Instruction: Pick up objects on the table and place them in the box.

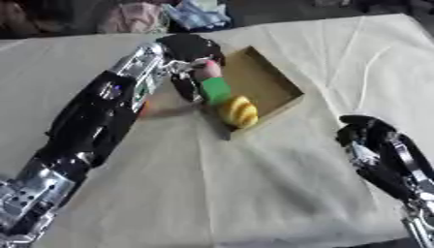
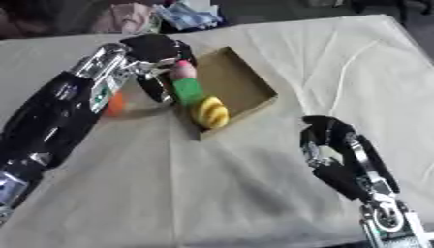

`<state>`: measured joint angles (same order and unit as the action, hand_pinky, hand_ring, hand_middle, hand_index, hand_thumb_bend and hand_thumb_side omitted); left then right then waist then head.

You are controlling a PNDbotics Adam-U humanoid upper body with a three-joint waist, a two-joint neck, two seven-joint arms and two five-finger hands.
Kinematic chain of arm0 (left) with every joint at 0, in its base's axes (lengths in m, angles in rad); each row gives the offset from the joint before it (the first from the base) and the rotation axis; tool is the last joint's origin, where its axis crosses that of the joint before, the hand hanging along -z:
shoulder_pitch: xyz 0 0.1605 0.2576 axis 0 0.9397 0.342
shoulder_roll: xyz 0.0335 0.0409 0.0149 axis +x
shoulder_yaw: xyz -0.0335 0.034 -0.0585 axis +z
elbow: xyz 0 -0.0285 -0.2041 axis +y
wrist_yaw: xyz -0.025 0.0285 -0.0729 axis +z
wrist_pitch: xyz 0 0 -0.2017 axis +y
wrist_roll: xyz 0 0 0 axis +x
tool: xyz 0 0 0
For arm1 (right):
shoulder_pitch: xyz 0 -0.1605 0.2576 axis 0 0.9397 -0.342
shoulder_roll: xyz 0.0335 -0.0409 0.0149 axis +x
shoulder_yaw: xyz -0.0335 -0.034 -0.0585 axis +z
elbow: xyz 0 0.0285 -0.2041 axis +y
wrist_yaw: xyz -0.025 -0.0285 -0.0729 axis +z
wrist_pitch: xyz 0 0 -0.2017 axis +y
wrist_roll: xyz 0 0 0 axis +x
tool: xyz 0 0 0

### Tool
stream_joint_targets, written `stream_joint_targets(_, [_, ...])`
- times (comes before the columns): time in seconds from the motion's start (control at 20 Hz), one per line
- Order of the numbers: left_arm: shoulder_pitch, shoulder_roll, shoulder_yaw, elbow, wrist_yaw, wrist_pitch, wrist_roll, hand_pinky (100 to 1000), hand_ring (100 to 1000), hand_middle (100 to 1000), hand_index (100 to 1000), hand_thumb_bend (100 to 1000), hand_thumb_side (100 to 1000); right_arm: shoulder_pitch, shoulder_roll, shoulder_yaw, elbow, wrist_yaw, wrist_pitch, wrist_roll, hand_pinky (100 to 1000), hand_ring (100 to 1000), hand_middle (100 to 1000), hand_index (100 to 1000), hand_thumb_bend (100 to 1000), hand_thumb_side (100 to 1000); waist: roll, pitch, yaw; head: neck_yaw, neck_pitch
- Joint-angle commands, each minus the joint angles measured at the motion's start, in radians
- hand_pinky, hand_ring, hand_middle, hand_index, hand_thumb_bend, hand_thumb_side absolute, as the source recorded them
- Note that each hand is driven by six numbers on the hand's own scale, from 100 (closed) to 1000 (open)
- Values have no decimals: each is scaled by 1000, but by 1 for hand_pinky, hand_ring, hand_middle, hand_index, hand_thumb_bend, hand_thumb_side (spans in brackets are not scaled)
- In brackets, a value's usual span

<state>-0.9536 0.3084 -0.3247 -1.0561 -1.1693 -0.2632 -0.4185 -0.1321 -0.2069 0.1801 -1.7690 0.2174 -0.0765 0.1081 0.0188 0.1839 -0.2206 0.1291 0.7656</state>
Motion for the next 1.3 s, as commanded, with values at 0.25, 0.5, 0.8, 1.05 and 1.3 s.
stream_joint_targets(0.25, [-33, 98, 23, -106, 118, 5, -63, 735, 685, 727, 815, 521, 280, -6, -8, -8, -8, -3, -3, -1, 650, 635, 588, 777, 100, 513, -4, -20, 14, -16, 4])
stream_joint_targets(0.5, [-17, 209, 6, -176, 282, 2, -181, 736, 680, 717, 808, 493, 271, -4, -14, -15, -7, 2, -1, -8, 651, 635, 588, 777, 100, 506, -1, -23, 29, -30, 4])
stream_joint_targets(0.8, [40, 300, 19, -179, 322, 30, -249, 741, 690, 728, 813, 515, 264, -3, -18, -20, -7, 6, -1, -11, 650, 635, 588, 777, 100, 508, 1, -21, 44, -42, 4])
stream_joint_targets(1.05, [80, 341, 39, -137, 363, 32, -293, 747, 709, 743, 824, 524, 274, -4, -19, -22, -8, 7, 0, -14, 650, 635, 588, 777, 100, 507, -1, -19, 52, -49, 4])
stream_joint_targets(1.3, [97, 342, 49, -90, 360, 32, -305, 753, 724, 760, 835, 533, 277, -5, -17, -22, -8, 7, 0, -14, 650, 635, 588, 777, 100, 506, -5, -16, 54, -52, 4])
